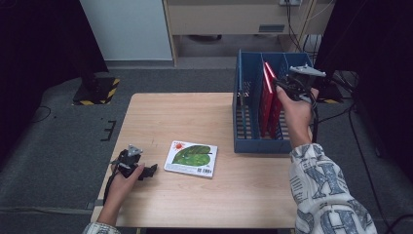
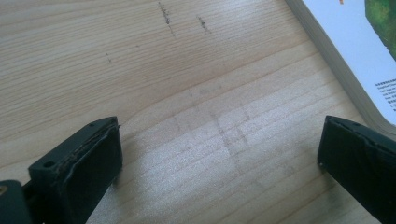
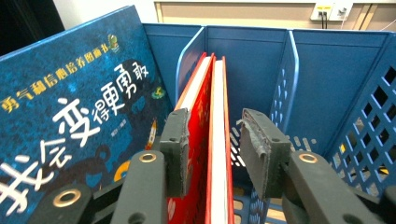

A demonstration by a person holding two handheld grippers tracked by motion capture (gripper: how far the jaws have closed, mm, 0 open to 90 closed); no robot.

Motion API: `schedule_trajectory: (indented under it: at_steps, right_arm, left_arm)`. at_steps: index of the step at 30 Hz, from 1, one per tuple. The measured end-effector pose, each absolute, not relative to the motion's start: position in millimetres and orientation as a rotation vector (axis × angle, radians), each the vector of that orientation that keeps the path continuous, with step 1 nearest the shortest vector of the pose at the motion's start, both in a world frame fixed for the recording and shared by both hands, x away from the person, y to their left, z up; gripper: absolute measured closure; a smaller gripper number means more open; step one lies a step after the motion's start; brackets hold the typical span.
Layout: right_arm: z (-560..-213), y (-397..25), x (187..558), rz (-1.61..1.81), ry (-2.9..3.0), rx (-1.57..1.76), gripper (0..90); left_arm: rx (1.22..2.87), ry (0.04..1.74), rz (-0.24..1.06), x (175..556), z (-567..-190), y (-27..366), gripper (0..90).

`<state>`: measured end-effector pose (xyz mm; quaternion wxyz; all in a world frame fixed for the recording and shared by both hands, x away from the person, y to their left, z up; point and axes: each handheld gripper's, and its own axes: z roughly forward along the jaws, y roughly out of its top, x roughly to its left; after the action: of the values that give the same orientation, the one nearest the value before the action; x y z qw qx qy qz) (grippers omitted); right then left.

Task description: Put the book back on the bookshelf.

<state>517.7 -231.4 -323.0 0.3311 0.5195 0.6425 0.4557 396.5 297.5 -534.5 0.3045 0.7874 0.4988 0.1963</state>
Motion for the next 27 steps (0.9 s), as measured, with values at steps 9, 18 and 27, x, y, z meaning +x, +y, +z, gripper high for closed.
schedule_trajectory:
  at_steps: [9,18,27]
  right_arm:
    - [-327,-239,503,1.200,1.684,1.354,62.2]
    - [-332,-246,492,1.195,1.700,1.351,61.6]
    - [-342,-245,485,1.191,1.742,1.331,72.9]
  left_arm:
    - [2.084,1.322,0.521,396,-535,297,0.0]
    - [2.085,1.322,0.521,396,-535,297,0.0]
    - [2.085,1.322,0.521,396,-535,297,0.0]
